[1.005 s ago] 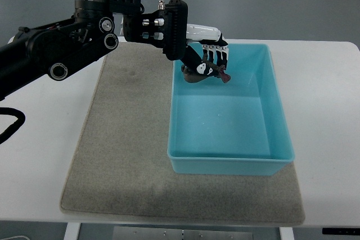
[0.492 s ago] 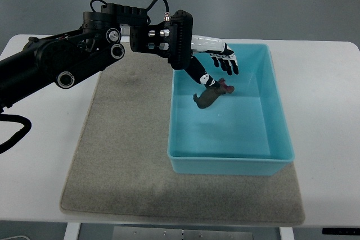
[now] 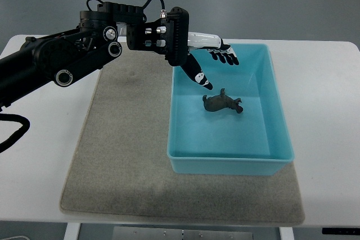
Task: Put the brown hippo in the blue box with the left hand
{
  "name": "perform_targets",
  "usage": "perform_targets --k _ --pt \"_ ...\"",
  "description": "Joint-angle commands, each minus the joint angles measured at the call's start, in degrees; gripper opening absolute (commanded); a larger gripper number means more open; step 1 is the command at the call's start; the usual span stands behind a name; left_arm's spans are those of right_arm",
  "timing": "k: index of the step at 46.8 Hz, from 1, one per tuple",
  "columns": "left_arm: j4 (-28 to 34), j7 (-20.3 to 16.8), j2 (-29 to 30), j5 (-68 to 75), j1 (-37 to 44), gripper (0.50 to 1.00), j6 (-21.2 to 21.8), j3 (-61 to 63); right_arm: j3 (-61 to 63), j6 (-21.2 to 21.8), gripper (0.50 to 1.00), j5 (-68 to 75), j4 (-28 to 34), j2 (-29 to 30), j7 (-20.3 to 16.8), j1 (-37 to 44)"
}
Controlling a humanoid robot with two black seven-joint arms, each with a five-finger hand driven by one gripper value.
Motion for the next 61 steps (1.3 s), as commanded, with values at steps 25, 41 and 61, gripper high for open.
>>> perform_targets --k 25,41,61 --pt "16.38 0.00 4.54 0.01 -1.14 0.857 9.36 -1.27 0.00 0.00 0.936 0.05 0.00 0.00 0.00 0.00" --pt "26.85 -0.09 5.16 -11.31 -0.70 0.983 17.53 -1.19 0.00 0.00 0.936 0.05 0.00 0.00 0.00 0.00" --pt "32.91 0.09 4.89 -51.92 1.76 0.992 22.98 -0.39 0.00 0.00 0.936 0.05 0.00 0.00 0.00 0.00"
